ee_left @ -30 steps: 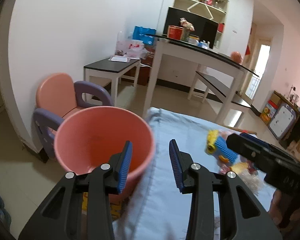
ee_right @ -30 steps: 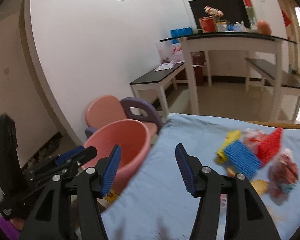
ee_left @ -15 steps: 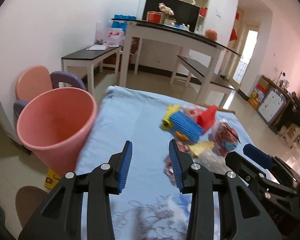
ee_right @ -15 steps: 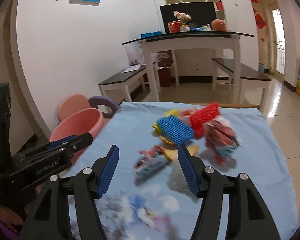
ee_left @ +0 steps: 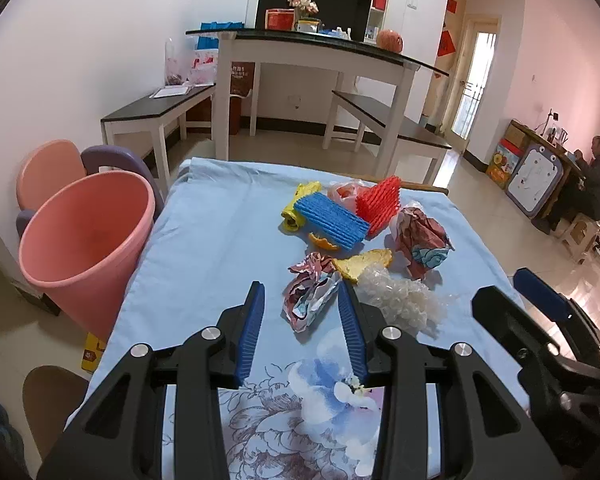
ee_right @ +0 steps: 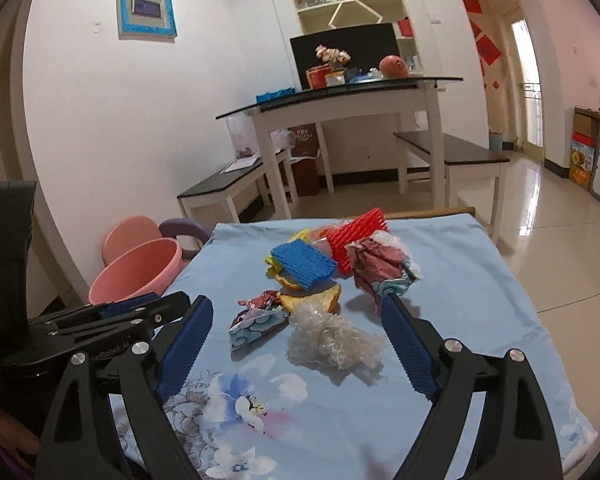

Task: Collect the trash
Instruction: 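Move both tools back over the table toward the wrappers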

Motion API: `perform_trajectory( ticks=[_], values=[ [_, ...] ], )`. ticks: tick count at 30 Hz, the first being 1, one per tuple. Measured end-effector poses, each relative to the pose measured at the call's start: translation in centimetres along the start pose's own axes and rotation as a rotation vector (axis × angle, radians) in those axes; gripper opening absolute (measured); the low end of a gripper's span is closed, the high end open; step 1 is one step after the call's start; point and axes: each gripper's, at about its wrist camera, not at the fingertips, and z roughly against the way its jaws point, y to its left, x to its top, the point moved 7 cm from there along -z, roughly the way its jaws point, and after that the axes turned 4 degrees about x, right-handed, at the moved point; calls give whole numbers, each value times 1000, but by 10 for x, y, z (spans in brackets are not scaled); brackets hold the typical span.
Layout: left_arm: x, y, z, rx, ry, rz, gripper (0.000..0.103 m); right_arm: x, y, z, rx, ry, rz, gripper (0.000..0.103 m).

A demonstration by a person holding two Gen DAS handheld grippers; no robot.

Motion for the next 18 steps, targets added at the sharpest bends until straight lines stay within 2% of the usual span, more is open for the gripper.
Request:
perform_trajectory(
  ticks=[5, 11, 15, 18],
  values=[
    [0, -1, 10, 22, -20, -7, 39, 1, 0, 9, 12, -18, -23, 86],
    [1, 5, 22, -13, -48, 32, 39, 3, 10, 23, 34, -59, 9, 88],
    [4, 9, 34, -58, -90, 70, 39, 3, 17, 25, 90, -57, 24, 88],
    [5, 9, 39, -56, -114, 75, 39, 3, 25, 25, 105, -53, 56, 89]
  ],
)
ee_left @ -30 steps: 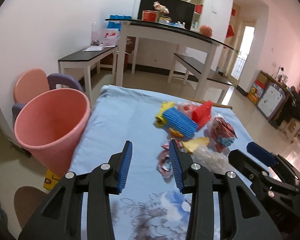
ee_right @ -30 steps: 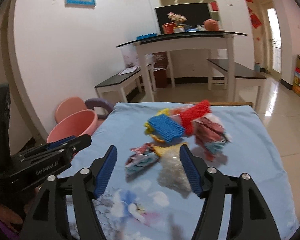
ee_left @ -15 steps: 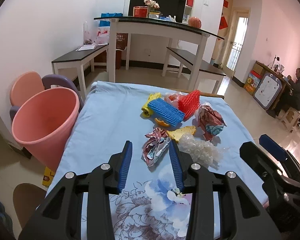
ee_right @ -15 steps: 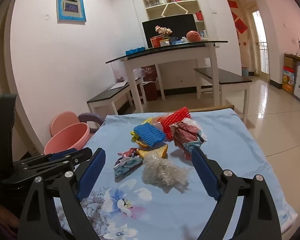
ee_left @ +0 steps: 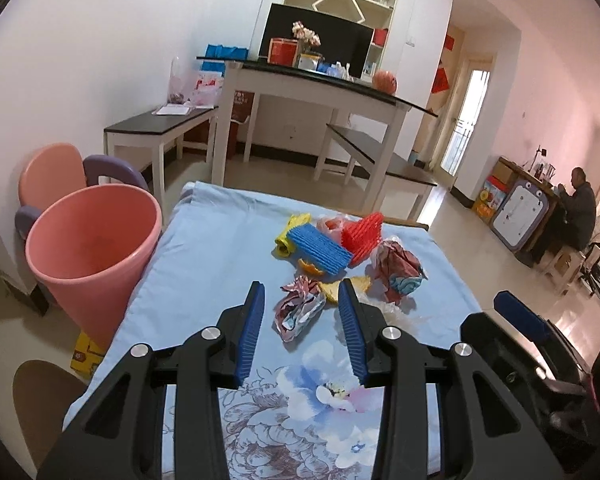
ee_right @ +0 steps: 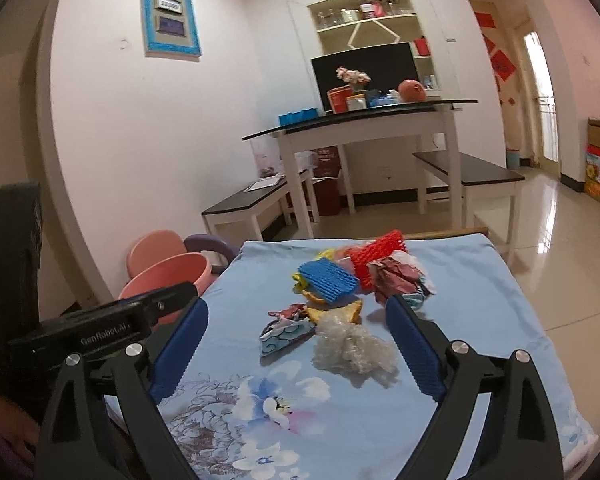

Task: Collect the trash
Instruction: 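Move both tools back over the table toward the wrappers, then grasp the crumpled wrapper with the left tool while the right tool grasps the bubble wrap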

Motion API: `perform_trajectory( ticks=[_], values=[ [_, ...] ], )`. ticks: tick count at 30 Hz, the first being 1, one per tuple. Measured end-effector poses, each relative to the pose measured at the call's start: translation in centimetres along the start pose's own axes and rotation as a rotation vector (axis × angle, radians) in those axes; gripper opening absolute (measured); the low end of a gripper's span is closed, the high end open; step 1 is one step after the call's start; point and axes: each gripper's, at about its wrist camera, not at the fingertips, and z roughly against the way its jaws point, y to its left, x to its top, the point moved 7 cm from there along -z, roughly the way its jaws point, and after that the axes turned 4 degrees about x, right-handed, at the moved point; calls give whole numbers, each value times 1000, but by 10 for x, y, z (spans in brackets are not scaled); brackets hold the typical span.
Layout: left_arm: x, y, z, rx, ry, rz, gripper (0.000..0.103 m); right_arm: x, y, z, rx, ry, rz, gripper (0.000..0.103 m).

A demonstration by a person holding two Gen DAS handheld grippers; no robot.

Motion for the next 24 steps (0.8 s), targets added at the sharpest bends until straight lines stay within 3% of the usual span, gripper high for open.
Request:
perform_trajectory(
  ticks=[6, 12, 24],
  values=[
    [-1, -5, 1, 10, 1, -19, 39, -3, 4, 1, -16, 11, 53, 89],
    [-10, -18, -16, -28, 67, -55, 39, -7, -29, 1, -51, 39, -10, 88],
    [-31, 0, -74, -9, 280, -106, 39, -31, -83, -43, -21, 234, -87, 64]
  ],
)
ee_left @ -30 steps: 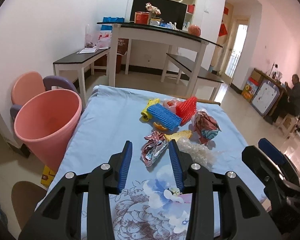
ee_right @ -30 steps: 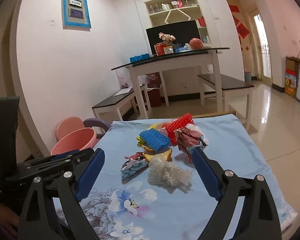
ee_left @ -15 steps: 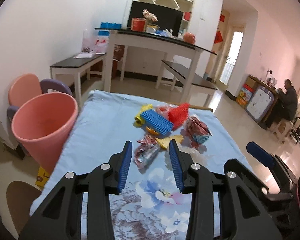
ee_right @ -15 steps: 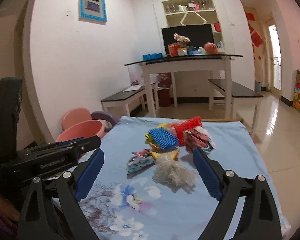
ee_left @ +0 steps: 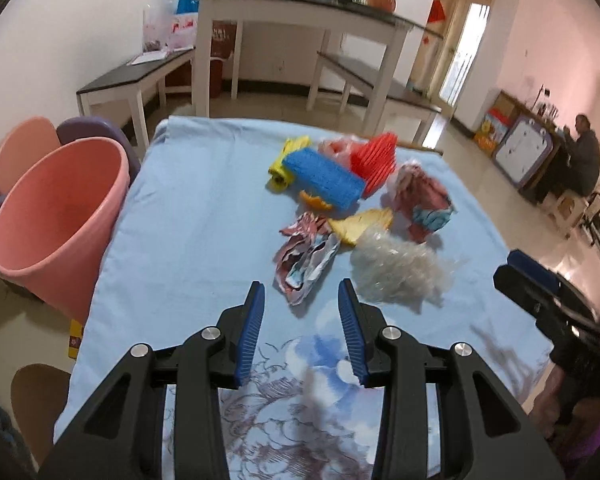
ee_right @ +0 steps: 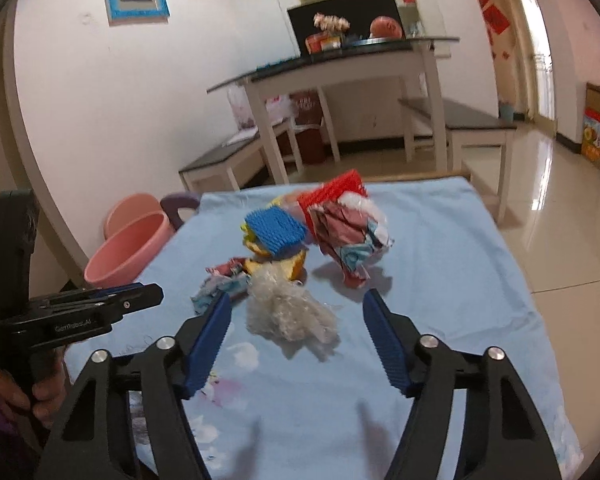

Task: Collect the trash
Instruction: 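Grasp the crumpled wrapper with the left tool while the right tool grasps the bubble wrap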

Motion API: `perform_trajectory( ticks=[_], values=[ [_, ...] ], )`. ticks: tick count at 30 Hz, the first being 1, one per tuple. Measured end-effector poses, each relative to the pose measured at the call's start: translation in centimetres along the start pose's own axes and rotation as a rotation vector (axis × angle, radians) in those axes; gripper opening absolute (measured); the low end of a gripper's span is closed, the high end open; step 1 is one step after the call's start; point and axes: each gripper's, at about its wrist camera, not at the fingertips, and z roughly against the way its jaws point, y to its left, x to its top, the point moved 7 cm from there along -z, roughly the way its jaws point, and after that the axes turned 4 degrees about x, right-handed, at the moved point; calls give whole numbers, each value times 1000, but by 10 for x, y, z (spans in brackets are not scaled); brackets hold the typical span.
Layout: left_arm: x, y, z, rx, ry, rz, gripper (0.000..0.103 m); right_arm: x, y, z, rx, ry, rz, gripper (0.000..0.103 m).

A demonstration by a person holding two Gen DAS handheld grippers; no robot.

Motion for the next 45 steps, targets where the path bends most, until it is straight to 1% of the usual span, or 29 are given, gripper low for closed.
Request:
perform_trajectory(
  ticks=[3, 6, 10, 13, 17, 18, 19, 20, 21, 22, 24, 27, 29, 30, 32, 34, 36, 38, 41, 45],
  values=[
    [2, -3, -11, -14, 25, -26, 39, 2, -4, -14, 17, 48, 8, 64],
    [2, -14, -23, -29, 48, -82, 39, 4, -8, -27, 34, 87, 7, 64],
    [5, -26, -36, -35, 58, -137, 39, 6, -12, -40, 46, 122, 1, 64],
    [6, -22, -47, -17, 69, -143, 38, 5, -15, -48, 45, 151, -4, 64],
    [4, -16, -57, -21, 95, -131, 37, 2, -16, -60, 59, 192, -20, 64],
    [4, -16, -58, -27, 98, -134, 30, 1, -14, -64, 65, 207, -19, 64],
    [3, -16, -59, -34, 100, -138, 26, 1, -13, -66, 65, 213, -16, 64],
    [2, -15, -60, -40, 103, -140, 25, 0, -12, -70, 62, 224, -7, 64],
    [2, -15, -61, -43, 106, -140, 21, 0, -11, -72, 55, 231, -1, 64],
    [1, -15, -62, -51, 111, -141, 15, 0, -10, -74, 48, 237, 3, 64],
    [-1, -14, -64, -57, 118, -141, 8, 0, -9, -79, 49, 253, 5, 64],
    [-1, -15, -63, -74, 108, -143, 4, -1, -4, -85, 55, 272, 15, 64],
    [-1, -14, -58, -90, 92, -150, 3, -4, -2, -86, 50, 283, 22, 64],
    [-2, -16, -56, -95, 86, -151, 3, -5, -1, -86, 49, 286, 21, 59],
    [-2, -16, -52, -108, 76, -153, 3, -7, 0, -85, 59, 298, 10, 52],
    [-3, -15, -47, -118, 65, -156, 3, -8, 0, -84, 57, 303, 9, 42],
    [-4, -14, -43, -124, 57, -159, 3, -9, 3, -80, 57, 307, 14, 38],
    [-4, -11, -39, -128, 46, -158, 3, -10, 6, -77, 63, 308, 26, 35],
    [-4, -8, -31, -128, 24, -151, 3, -10, 15, -71, 73, 298, 42, 34],
    [-3, -3, -16, -121, -30, -154, 3, -7, 28, -62, 97, 273, 56, 34]
  ],
)
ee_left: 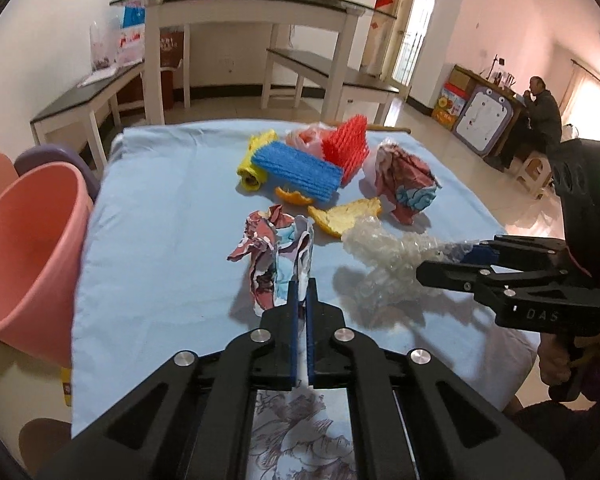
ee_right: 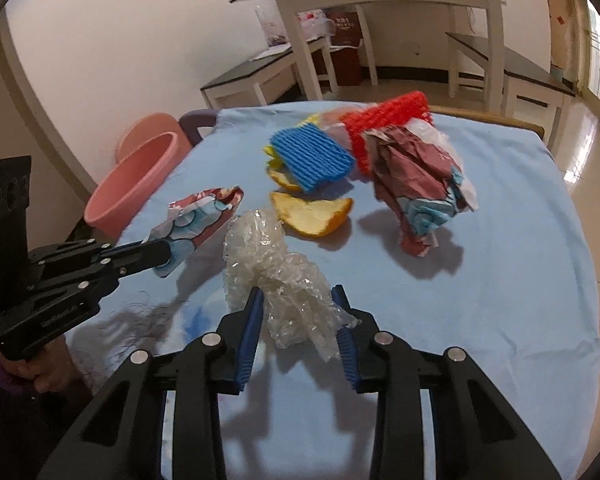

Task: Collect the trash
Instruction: 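Grasp the crumpled wrapper with the left tool while the right tool grasps the bubble wrap, then carry both items over the pink bucket and open both tools to drop them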

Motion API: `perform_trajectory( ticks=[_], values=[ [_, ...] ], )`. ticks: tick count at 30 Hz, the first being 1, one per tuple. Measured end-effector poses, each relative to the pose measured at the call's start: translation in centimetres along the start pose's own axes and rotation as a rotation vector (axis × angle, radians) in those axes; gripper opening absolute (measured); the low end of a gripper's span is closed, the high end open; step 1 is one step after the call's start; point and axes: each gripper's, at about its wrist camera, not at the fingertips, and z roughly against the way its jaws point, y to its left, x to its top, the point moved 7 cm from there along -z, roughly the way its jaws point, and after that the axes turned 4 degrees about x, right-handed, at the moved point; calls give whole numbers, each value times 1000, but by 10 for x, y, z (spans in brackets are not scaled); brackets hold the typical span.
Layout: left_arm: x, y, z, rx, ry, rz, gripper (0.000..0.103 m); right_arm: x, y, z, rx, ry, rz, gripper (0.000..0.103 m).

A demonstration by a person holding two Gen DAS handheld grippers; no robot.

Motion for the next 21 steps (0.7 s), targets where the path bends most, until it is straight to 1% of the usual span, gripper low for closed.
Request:
perform_trajectory(
  ticks=[8, 14, 21],
  values=[
    [5, 8, 28, 47, -106, -10, 3, 25, 28, 6, 36, -73, 43, 34],
    [5, 34, 45, 129, -162, 4, 3, 49, 56, -9, 87, -92, 85, 34],
    [10, 85, 70, 257, -222, 74, 3, 88, 103, -37, 188, -102, 125, 34]
  ],
)
